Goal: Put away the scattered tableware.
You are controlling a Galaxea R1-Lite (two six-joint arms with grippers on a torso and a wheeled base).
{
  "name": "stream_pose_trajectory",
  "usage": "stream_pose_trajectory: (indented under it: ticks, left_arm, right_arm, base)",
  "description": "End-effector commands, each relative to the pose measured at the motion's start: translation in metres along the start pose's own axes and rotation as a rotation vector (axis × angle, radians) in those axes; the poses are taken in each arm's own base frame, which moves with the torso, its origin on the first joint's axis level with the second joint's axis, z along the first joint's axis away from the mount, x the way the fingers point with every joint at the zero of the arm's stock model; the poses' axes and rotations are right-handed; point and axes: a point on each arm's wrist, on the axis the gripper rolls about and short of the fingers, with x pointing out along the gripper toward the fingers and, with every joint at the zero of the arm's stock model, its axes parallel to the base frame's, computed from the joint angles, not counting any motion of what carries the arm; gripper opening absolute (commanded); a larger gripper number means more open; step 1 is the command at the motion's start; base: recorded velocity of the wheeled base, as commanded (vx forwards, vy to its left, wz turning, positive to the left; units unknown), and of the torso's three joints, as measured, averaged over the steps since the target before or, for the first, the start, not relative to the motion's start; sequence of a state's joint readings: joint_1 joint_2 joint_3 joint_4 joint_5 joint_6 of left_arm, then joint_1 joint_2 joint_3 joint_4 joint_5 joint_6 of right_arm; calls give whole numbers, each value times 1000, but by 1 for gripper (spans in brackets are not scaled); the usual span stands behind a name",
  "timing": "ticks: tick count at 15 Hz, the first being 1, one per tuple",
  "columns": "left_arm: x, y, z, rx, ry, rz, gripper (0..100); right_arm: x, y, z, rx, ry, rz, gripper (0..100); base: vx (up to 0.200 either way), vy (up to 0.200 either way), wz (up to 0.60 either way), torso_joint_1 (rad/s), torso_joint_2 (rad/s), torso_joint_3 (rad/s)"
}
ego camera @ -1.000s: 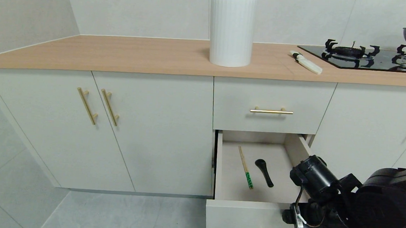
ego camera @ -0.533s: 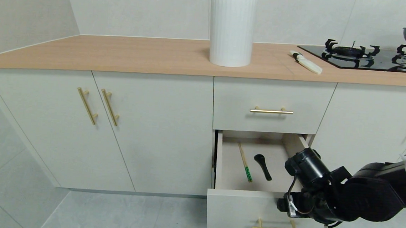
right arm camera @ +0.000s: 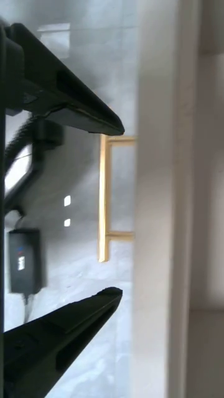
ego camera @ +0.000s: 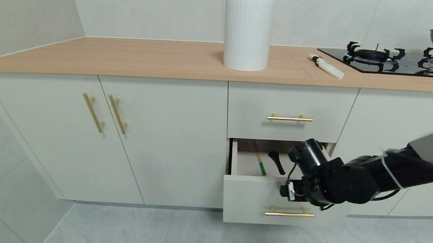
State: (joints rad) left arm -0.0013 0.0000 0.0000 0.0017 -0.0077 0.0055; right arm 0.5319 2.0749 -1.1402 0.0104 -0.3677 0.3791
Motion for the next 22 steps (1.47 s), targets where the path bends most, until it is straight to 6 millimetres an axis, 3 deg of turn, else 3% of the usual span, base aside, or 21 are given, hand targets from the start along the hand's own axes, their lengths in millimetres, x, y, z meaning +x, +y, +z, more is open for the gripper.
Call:
stream_pose_trajectory:
  ticks: [1, 4, 12, 22]
  left_arm:
    - [0, 0, 0, 1, 1, 0, 100]
    - [0, 0, 0, -1, 1, 0, 100]
    - [0, 0, 0, 1, 1, 0, 100]
    - [0, 0, 0, 1, 1, 0, 100]
  right_arm:
    - [29, 3, 15, 27, -10, -16, 100]
    - [41, -3, 32, 74, -57, -19, 100]
    - [94, -31, 43, 172, -259, -27, 100]
    - [113, -34, 51, 240, -435, 7, 100]
  base:
    - [0, 0, 0, 0, 0, 0]
    - [0, 0, 0, 0, 0, 0]
    - [0, 0, 0, 0, 0, 0]
    - [0, 0, 0, 0, 0, 0]
